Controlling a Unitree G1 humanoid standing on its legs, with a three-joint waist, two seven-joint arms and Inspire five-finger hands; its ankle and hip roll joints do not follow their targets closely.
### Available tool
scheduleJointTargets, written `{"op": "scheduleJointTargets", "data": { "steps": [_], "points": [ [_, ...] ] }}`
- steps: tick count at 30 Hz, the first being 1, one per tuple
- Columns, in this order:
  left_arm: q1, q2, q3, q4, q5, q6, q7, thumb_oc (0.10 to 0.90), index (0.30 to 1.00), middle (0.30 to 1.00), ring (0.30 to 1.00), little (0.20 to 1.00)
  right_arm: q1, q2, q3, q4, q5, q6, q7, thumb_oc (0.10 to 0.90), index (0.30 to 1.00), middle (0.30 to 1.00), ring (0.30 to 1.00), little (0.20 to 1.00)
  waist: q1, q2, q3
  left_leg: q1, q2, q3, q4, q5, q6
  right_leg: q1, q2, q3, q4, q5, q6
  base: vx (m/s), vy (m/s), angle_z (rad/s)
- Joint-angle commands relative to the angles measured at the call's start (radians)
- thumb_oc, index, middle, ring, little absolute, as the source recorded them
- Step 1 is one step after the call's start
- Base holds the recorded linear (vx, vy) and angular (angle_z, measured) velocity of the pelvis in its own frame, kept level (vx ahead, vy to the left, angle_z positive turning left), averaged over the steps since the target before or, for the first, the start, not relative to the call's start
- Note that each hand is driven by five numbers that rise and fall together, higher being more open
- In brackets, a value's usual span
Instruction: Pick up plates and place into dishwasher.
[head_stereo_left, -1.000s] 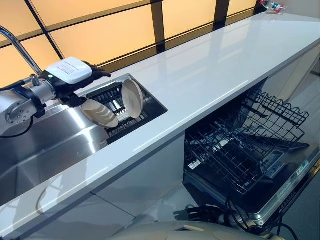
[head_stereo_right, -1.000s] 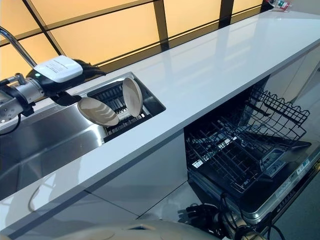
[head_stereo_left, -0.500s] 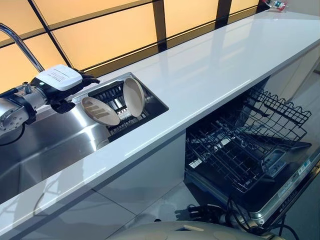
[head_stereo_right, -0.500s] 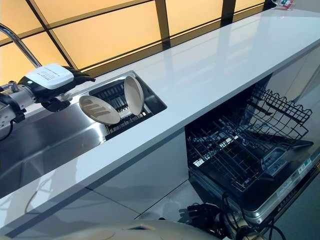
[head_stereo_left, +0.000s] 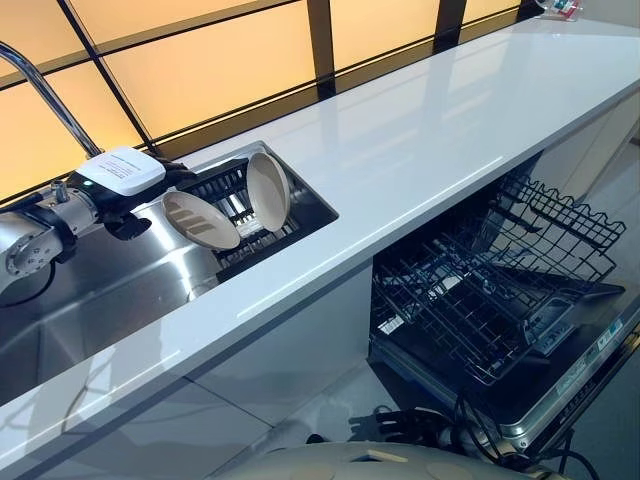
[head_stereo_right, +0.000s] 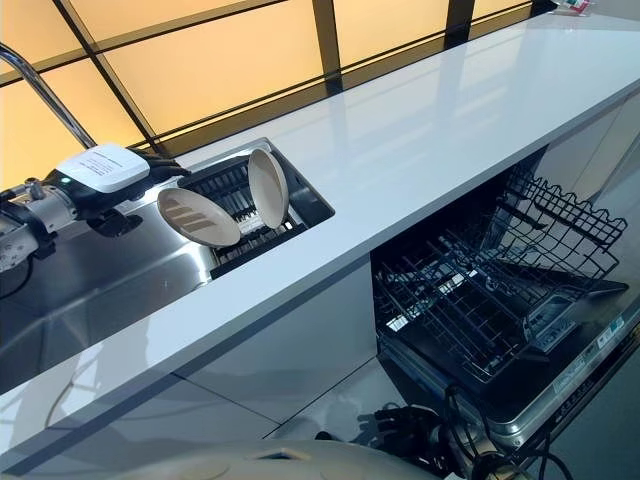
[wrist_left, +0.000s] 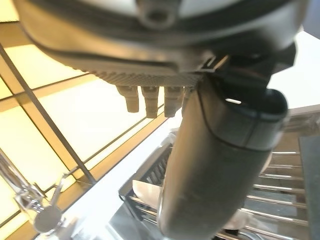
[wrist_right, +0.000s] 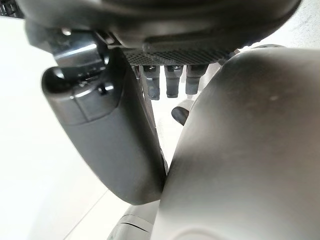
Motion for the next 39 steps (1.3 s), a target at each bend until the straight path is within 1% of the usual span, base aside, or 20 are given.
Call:
{"op": "scheduleJointTargets", "data": {
  "steps": [1, 7, 11, 13, 15, 22, 26, 30, 34, 39],
  "points": [
    [-0.080, 0.038, 0.197, 0.098, -0.031, 0.050, 0.064, 0.800, 0.900, 0.900, 0.900, 0.900, 0.060, 0.005, 0.024, -0.024, -0.028, -0.015, 0.014, 0.800, 0.900, 0.900, 0.900, 0.900, -0.021, -0.032, 0.003, 0.044, -0.096, 0.079, 0.007, -0.107, 0.076, 0.009, 0.002, 0.036, 0.005, -0.005, 0.050, 0.00, 0.000, 0.00],
    [-0.052, 0.007, 0.208, 0.102, -0.012, 0.060, 0.078, 0.800, 0.900, 0.900, 0.900, 0.900, 0.062, 0.001, 0.015, -0.026, -0.030, -0.018, 0.012, 0.800, 0.900, 0.900, 0.900, 0.900, -0.027, -0.037, 0.009, 0.046, -0.095, 0.083, 0.007, -0.109, 0.077, 0.008, 0.003, 0.044, 0.005, -0.003, 0.051, 0.00, 0.000, 0.00],
    [-0.030, -0.024, 0.213, 0.103, 0.002, 0.069, 0.114, 0.800, 0.900, 0.900, 0.900, 0.900, 0.063, -0.004, 0.008, -0.024, -0.033, -0.020, 0.008, 0.800, 0.900, 0.900, 0.900, 0.900, -0.032, -0.041, 0.014, 0.046, -0.094, 0.086, 0.007, -0.109, 0.078, 0.006, 0.003, 0.051, 0.005, -0.001, 0.051, 0.01, 0.035, -0.02],
    [-0.025, -0.039, 0.213, 0.114, 0.025, 0.066, 0.124, 0.800, 0.900, 0.900, 0.900, 0.900, 0.065, -0.006, 0.006, -0.026, -0.040, -0.021, 0.005, 0.800, 0.900, 0.900, 0.900, 0.900, -0.035, -0.042, 0.015, 0.048, -0.094, 0.088, 0.007, -0.111, 0.079, 0.006, 0.004, 0.054, 0.005, -0.001, 0.051, 0.01, 0.038, -0.04],
    [-0.008, -0.062, 0.210, 0.123, 0.057, 0.077, 0.139, 0.800, 0.900, 0.900, 0.900, 0.900, 0.067, -0.009, 0.004, -0.026, -0.040, -0.023, 0.004, 0.800, 0.900, 0.900, 0.900, 0.900, -0.039, -0.046, 0.019, 0.049, -0.094, 0.090, 0.007, -0.112, 0.080, 0.005, 0.004, 0.058, 0.005, 0.000, 0.052, 0.01, 0.037, -0.03],
    [0.021, -0.076, 0.216, 0.130, 0.099, 0.081, 0.133, 0.800, 0.900, 0.900, 0.900, 0.900, 0.072, -0.020, -0.006, -0.050, -0.040, -0.010, 0.004, 0.800, 0.900, 0.900, 0.900, 0.900, -0.047, -0.047, 0.029, 0.052, -0.093, 0.101, 0.007, -0.113, 0.084, 0.004, 0.001, 0.067, 0.005, 0.005, 0.054, 0.01, 0.032, -0.02],
    [0.023, -0.087, 0.202, 0.114, 0.122, 0.102, 0.121, 0.800, 0.900, 0.900, 0.900, 0.900, 0.070, -0.023, -0.014, -0.048, -0.041, -0.013, 0.000, 0.800, 0.900, 0.900, 0.900, 0.900, -0.050, -0.045, 0.037, 0.053, -0.096, 0.101, 0.007, -0.113, 0.085, 0.003, -0.002, 0.071, 0.005, 0.008, 0.055, 0.01, 0.041, -0.05],
    [0.022, -0.095, 0.193, 0.132, 0.163, 0.103, 0.138, 0.800, 0.900, 0.900, 0.900, 0.900, 0.075, -0.033, -0.019, -0.053, -0.040, -0.014, -0.004, 0.800, 0.900, 0.900, 0.900, 0.900, -0.057, -0.043, 0.045, 0.052, -0.097, 0.104, 0.007, -0.114, 0.086, 0.001, -0.003, 0.075, 0.005, 0.011, 0.056, 0.01, 0.049, -0.03],
    [0.015, -0.101, 0.182, 0.142, 0.195, 0.119, 0.144, 0.800, 0.900, 0.900, 0.900, 0.900, 0.078, -0.043, -0.027, -0.056, -0.043, -0.014, -0.004, 0.800, 0.900, 0.900, 0.900, 0.900, -0.063, -0.044, 0.051, 0.051, -0.097, 0.108, 0.007, -0.115, 0.087, -0.004, -0.004, 0.080, 0.005, 0.013, 0.058, 0.01, 0.041, -0.01],
    [-0.002, -0.109, 0.160, 0.153, 0.247, 0.149, 0.187, 0.800, 0.900, 0.900, 0.900, 0.900, 0.078, -0.056, -0.031, -0.059, -0.044, -0.018, -0.009, 0.800, 0.900, 0.900, 0.900, 0.900, -0.072, -0.044, 0.061, 0.048, -0.097, 0.112, 0.007, -0.115, 0.088, -0.011, -0.004, 0.088, 0.005, 0.016, 0.059, 0.00, 0.033, -0.01]
  ]
}}
